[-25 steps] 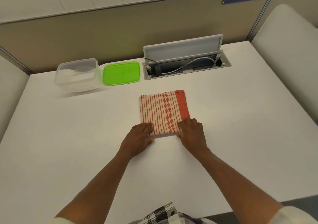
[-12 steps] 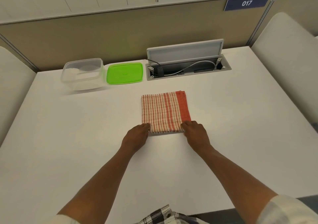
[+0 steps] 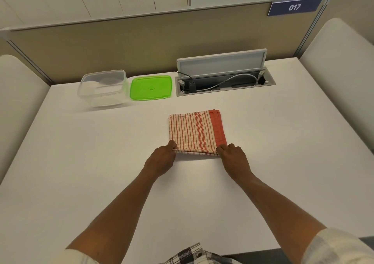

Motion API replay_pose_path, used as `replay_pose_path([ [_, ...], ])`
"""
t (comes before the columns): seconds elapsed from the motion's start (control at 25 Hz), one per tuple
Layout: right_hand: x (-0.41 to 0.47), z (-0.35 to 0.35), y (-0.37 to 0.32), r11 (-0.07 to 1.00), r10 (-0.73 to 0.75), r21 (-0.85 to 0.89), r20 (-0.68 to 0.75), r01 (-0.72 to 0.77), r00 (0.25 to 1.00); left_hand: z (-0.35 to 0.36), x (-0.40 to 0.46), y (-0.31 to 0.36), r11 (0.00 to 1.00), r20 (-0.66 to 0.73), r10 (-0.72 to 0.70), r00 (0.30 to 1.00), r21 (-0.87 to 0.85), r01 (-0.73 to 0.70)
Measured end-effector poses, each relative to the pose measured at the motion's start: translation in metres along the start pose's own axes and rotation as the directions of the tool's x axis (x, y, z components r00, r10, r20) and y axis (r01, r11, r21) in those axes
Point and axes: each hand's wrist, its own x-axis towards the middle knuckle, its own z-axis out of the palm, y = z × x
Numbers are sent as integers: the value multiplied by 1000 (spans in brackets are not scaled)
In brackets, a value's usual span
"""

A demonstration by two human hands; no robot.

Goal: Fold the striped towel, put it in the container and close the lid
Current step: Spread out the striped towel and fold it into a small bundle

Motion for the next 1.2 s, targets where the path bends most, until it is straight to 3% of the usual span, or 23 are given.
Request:
replay_pose_path([
  [0.32,4,1,6,999,-23,33,-12,24,1000,-6,-4,-1,998,-54,14,998,-57,-17],
  [0.56,11,-7,6,987,41,160,-69,-30,997,-8,-8,-10,984,-227,54,972,-151,-90],
  [0.68,21,-7,5,963,87,258,-28,-77,996,-9,-15,-17,965,-158,90,983,-232,-126],
  [0.8,27,-5,3,938,117,329,-6,-109,993,-10,-14,-23,979,-116,91,989,-172,-110],
  [1.04,41,-3,8,841,222,517,-66,-157,973,-23,3,-22,981,-248,78,966,-155,-119],
  [1.2,56,-6,16,705,276,687,-39,-175,960,-34,26,-16,973,-322,65,944,-188,-131],
])
